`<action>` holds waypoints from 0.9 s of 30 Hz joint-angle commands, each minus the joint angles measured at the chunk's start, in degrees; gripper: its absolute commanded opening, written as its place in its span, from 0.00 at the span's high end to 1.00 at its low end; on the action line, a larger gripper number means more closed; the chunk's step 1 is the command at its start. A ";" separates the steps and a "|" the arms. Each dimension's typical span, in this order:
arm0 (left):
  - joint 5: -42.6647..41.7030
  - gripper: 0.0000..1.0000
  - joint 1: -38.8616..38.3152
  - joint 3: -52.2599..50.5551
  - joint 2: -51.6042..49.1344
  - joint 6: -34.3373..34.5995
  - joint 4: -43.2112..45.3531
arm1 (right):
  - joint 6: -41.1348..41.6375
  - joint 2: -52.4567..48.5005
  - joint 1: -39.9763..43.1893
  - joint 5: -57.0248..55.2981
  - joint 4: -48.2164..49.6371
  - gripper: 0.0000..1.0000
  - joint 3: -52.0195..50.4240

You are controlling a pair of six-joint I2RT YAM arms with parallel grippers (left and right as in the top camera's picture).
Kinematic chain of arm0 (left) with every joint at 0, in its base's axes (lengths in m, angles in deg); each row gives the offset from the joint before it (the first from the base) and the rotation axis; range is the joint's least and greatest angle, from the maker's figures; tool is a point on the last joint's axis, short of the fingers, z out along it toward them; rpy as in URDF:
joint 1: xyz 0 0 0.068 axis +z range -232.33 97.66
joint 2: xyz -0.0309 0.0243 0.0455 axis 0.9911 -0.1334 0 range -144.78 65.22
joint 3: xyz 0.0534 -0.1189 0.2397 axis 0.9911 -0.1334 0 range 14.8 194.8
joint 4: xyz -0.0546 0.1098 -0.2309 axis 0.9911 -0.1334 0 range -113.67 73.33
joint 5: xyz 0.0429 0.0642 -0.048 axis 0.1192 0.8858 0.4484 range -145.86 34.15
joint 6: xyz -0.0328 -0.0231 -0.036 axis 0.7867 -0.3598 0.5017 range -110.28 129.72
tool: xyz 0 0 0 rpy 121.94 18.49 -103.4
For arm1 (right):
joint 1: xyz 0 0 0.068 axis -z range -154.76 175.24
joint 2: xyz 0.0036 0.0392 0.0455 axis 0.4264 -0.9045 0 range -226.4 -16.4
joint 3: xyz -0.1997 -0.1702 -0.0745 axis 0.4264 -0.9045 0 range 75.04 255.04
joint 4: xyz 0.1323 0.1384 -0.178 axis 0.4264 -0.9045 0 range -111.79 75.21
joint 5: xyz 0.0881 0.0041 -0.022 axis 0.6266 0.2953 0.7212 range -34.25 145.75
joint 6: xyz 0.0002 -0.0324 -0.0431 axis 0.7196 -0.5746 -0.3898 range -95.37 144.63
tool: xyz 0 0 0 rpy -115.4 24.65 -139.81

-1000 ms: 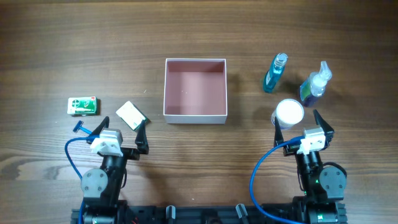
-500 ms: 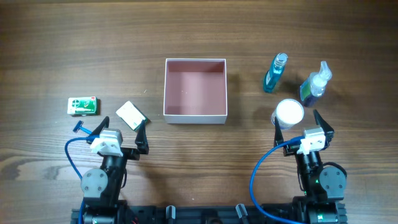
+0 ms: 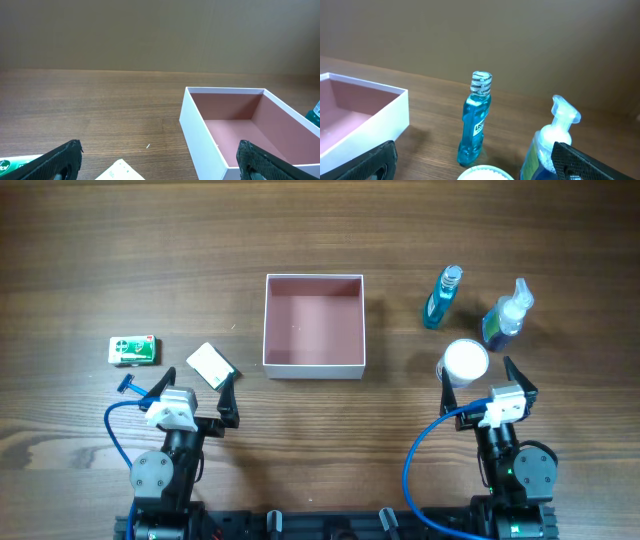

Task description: Pack container

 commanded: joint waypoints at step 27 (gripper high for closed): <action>1.99 0.00 -0.28 63.39 -65.57 14.36 -48.28 | 8.09 -65.57 0.24 0.00 -56.98 0.00 73.02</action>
